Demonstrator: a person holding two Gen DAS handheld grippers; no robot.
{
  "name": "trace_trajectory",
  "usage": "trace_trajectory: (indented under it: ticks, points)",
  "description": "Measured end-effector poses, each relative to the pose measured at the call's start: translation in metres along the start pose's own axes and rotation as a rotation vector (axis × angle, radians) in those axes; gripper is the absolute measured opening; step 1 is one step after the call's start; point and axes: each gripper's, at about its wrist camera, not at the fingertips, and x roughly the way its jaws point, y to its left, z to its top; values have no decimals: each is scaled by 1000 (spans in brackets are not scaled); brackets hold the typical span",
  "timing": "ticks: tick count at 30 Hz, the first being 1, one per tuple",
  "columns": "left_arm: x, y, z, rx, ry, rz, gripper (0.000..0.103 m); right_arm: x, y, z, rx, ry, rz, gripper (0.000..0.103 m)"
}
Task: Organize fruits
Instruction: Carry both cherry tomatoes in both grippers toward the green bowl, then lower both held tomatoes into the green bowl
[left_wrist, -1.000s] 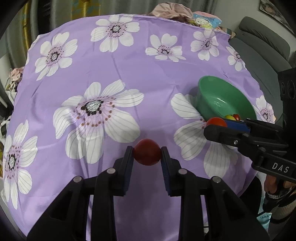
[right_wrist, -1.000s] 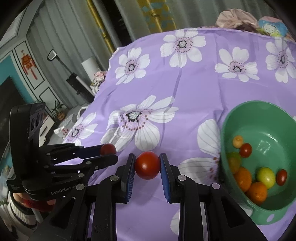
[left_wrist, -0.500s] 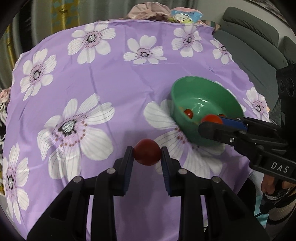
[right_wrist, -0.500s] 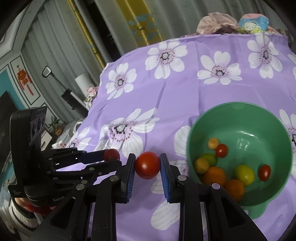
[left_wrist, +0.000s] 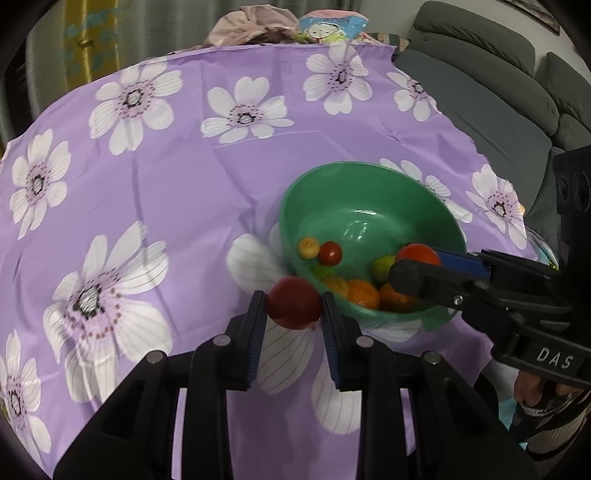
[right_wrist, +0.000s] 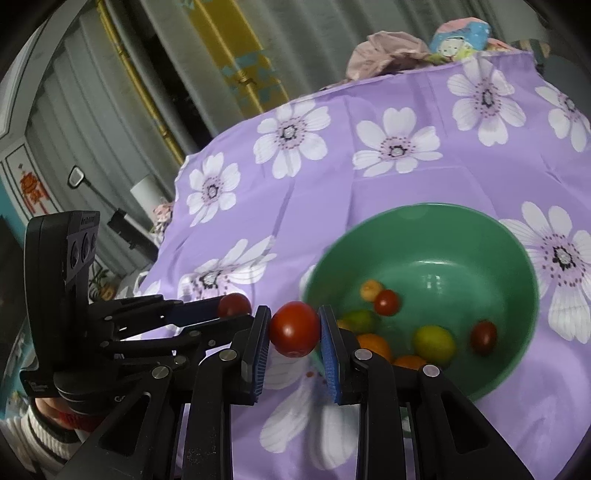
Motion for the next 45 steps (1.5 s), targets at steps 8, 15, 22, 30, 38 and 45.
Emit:
trace_trajectory:
  ticks: [8,15,22,30,38,45]
  points:
    - [15,-16,15,40,0,-17,29,-7,-19,1,35,-24,-31,28]
    - [28,-26,20,70,20,-6,29,-8,-30,-1,57,-31,-62,28]
    - [38,-31,24,92,34,-3,29,-9,-37,-3,58,-32,-97,28]
    - [47,-37,29,120,45,6,29,-8,-41,-1,67,-34,-103,28]
    - [52,-40,31,151,52,25,29,-7,-43,-1,67,-35,-106,28]
    - [58,-43,31,172,69,34,29,-4,-47,0,72,-24,-114,28]
